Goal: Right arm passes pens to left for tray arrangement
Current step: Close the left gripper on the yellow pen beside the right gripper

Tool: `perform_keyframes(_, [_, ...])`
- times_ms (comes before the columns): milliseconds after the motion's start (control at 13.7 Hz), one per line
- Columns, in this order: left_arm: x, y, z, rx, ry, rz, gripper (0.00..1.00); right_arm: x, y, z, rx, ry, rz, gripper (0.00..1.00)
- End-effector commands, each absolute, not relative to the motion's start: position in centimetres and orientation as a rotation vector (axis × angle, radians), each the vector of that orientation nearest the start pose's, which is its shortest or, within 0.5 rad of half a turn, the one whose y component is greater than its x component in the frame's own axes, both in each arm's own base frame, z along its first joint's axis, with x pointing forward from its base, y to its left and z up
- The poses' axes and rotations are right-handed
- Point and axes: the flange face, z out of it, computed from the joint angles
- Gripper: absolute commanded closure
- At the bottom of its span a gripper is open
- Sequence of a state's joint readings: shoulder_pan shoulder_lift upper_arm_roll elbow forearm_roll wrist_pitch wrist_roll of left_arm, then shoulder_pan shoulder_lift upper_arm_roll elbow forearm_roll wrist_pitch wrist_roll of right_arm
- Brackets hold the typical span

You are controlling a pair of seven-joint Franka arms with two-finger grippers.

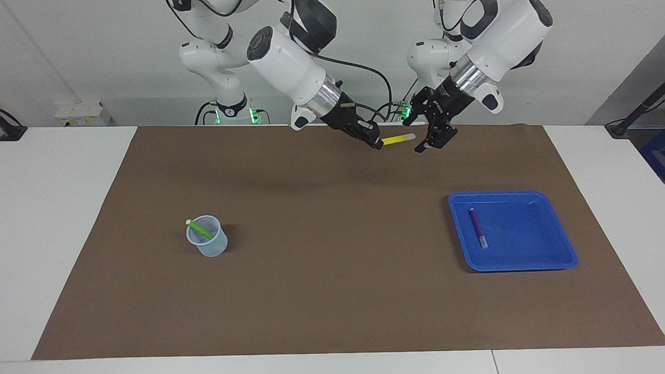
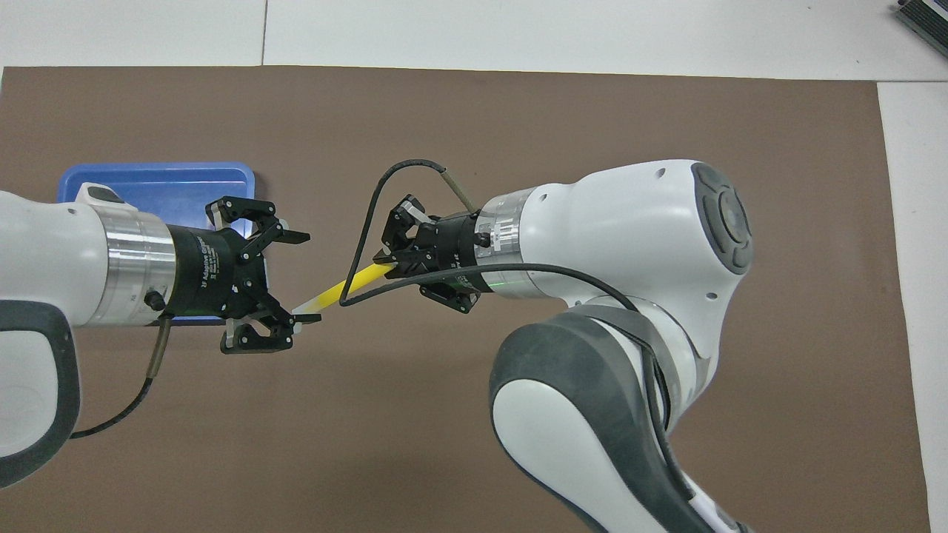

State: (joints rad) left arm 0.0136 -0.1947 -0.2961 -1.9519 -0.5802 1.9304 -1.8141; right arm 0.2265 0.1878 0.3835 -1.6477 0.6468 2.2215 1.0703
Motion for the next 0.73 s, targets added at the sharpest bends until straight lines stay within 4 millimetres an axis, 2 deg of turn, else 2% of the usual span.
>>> perform_keyframes(0, [47.0, -20.1, 57.6, 1.722, 2.05, -0.463, 0.06, 53.5, 37.4, 55.6, -2.205, 0.925, 0.293, 1.0])
perform_keyframes(73, [47.1, -20.1, 57.6, 1.721, 2.048, -0.46, 0.09, 53.5, 37.4, 55.6, -2.205, 0.925, 0.293, 1.0])
perform_keyframes(291, [46.4, -20.5, 57.1, 1.732, 2.039, -0.449, 0.34, 53.5, 37.4, 55.5, -2.207, 0.925, 0.296, 1.0])
perform_keyframes(364, [46.3, -20.4, 56.9, 1.737, 2.042, -0.45, 0.39, 53.5, 37.4, 55.6, -2.204, 0.925, 0.294, 1.0])
perform_keyframes(583, [46.1, -20.4, 56.7, 1.731, 2.043, -0.439, 0.4, 53.5, 37.4, 55.5, -2.208, 0.924, 0.295, 1.0])
perform_keyframes(656, [46.0, -20.6, 56.6, 1.735, 2.04, -0.439, 0.47, 53.5, 37.3, 55.5, -2.207, 0.924, 0.294, 1.0])
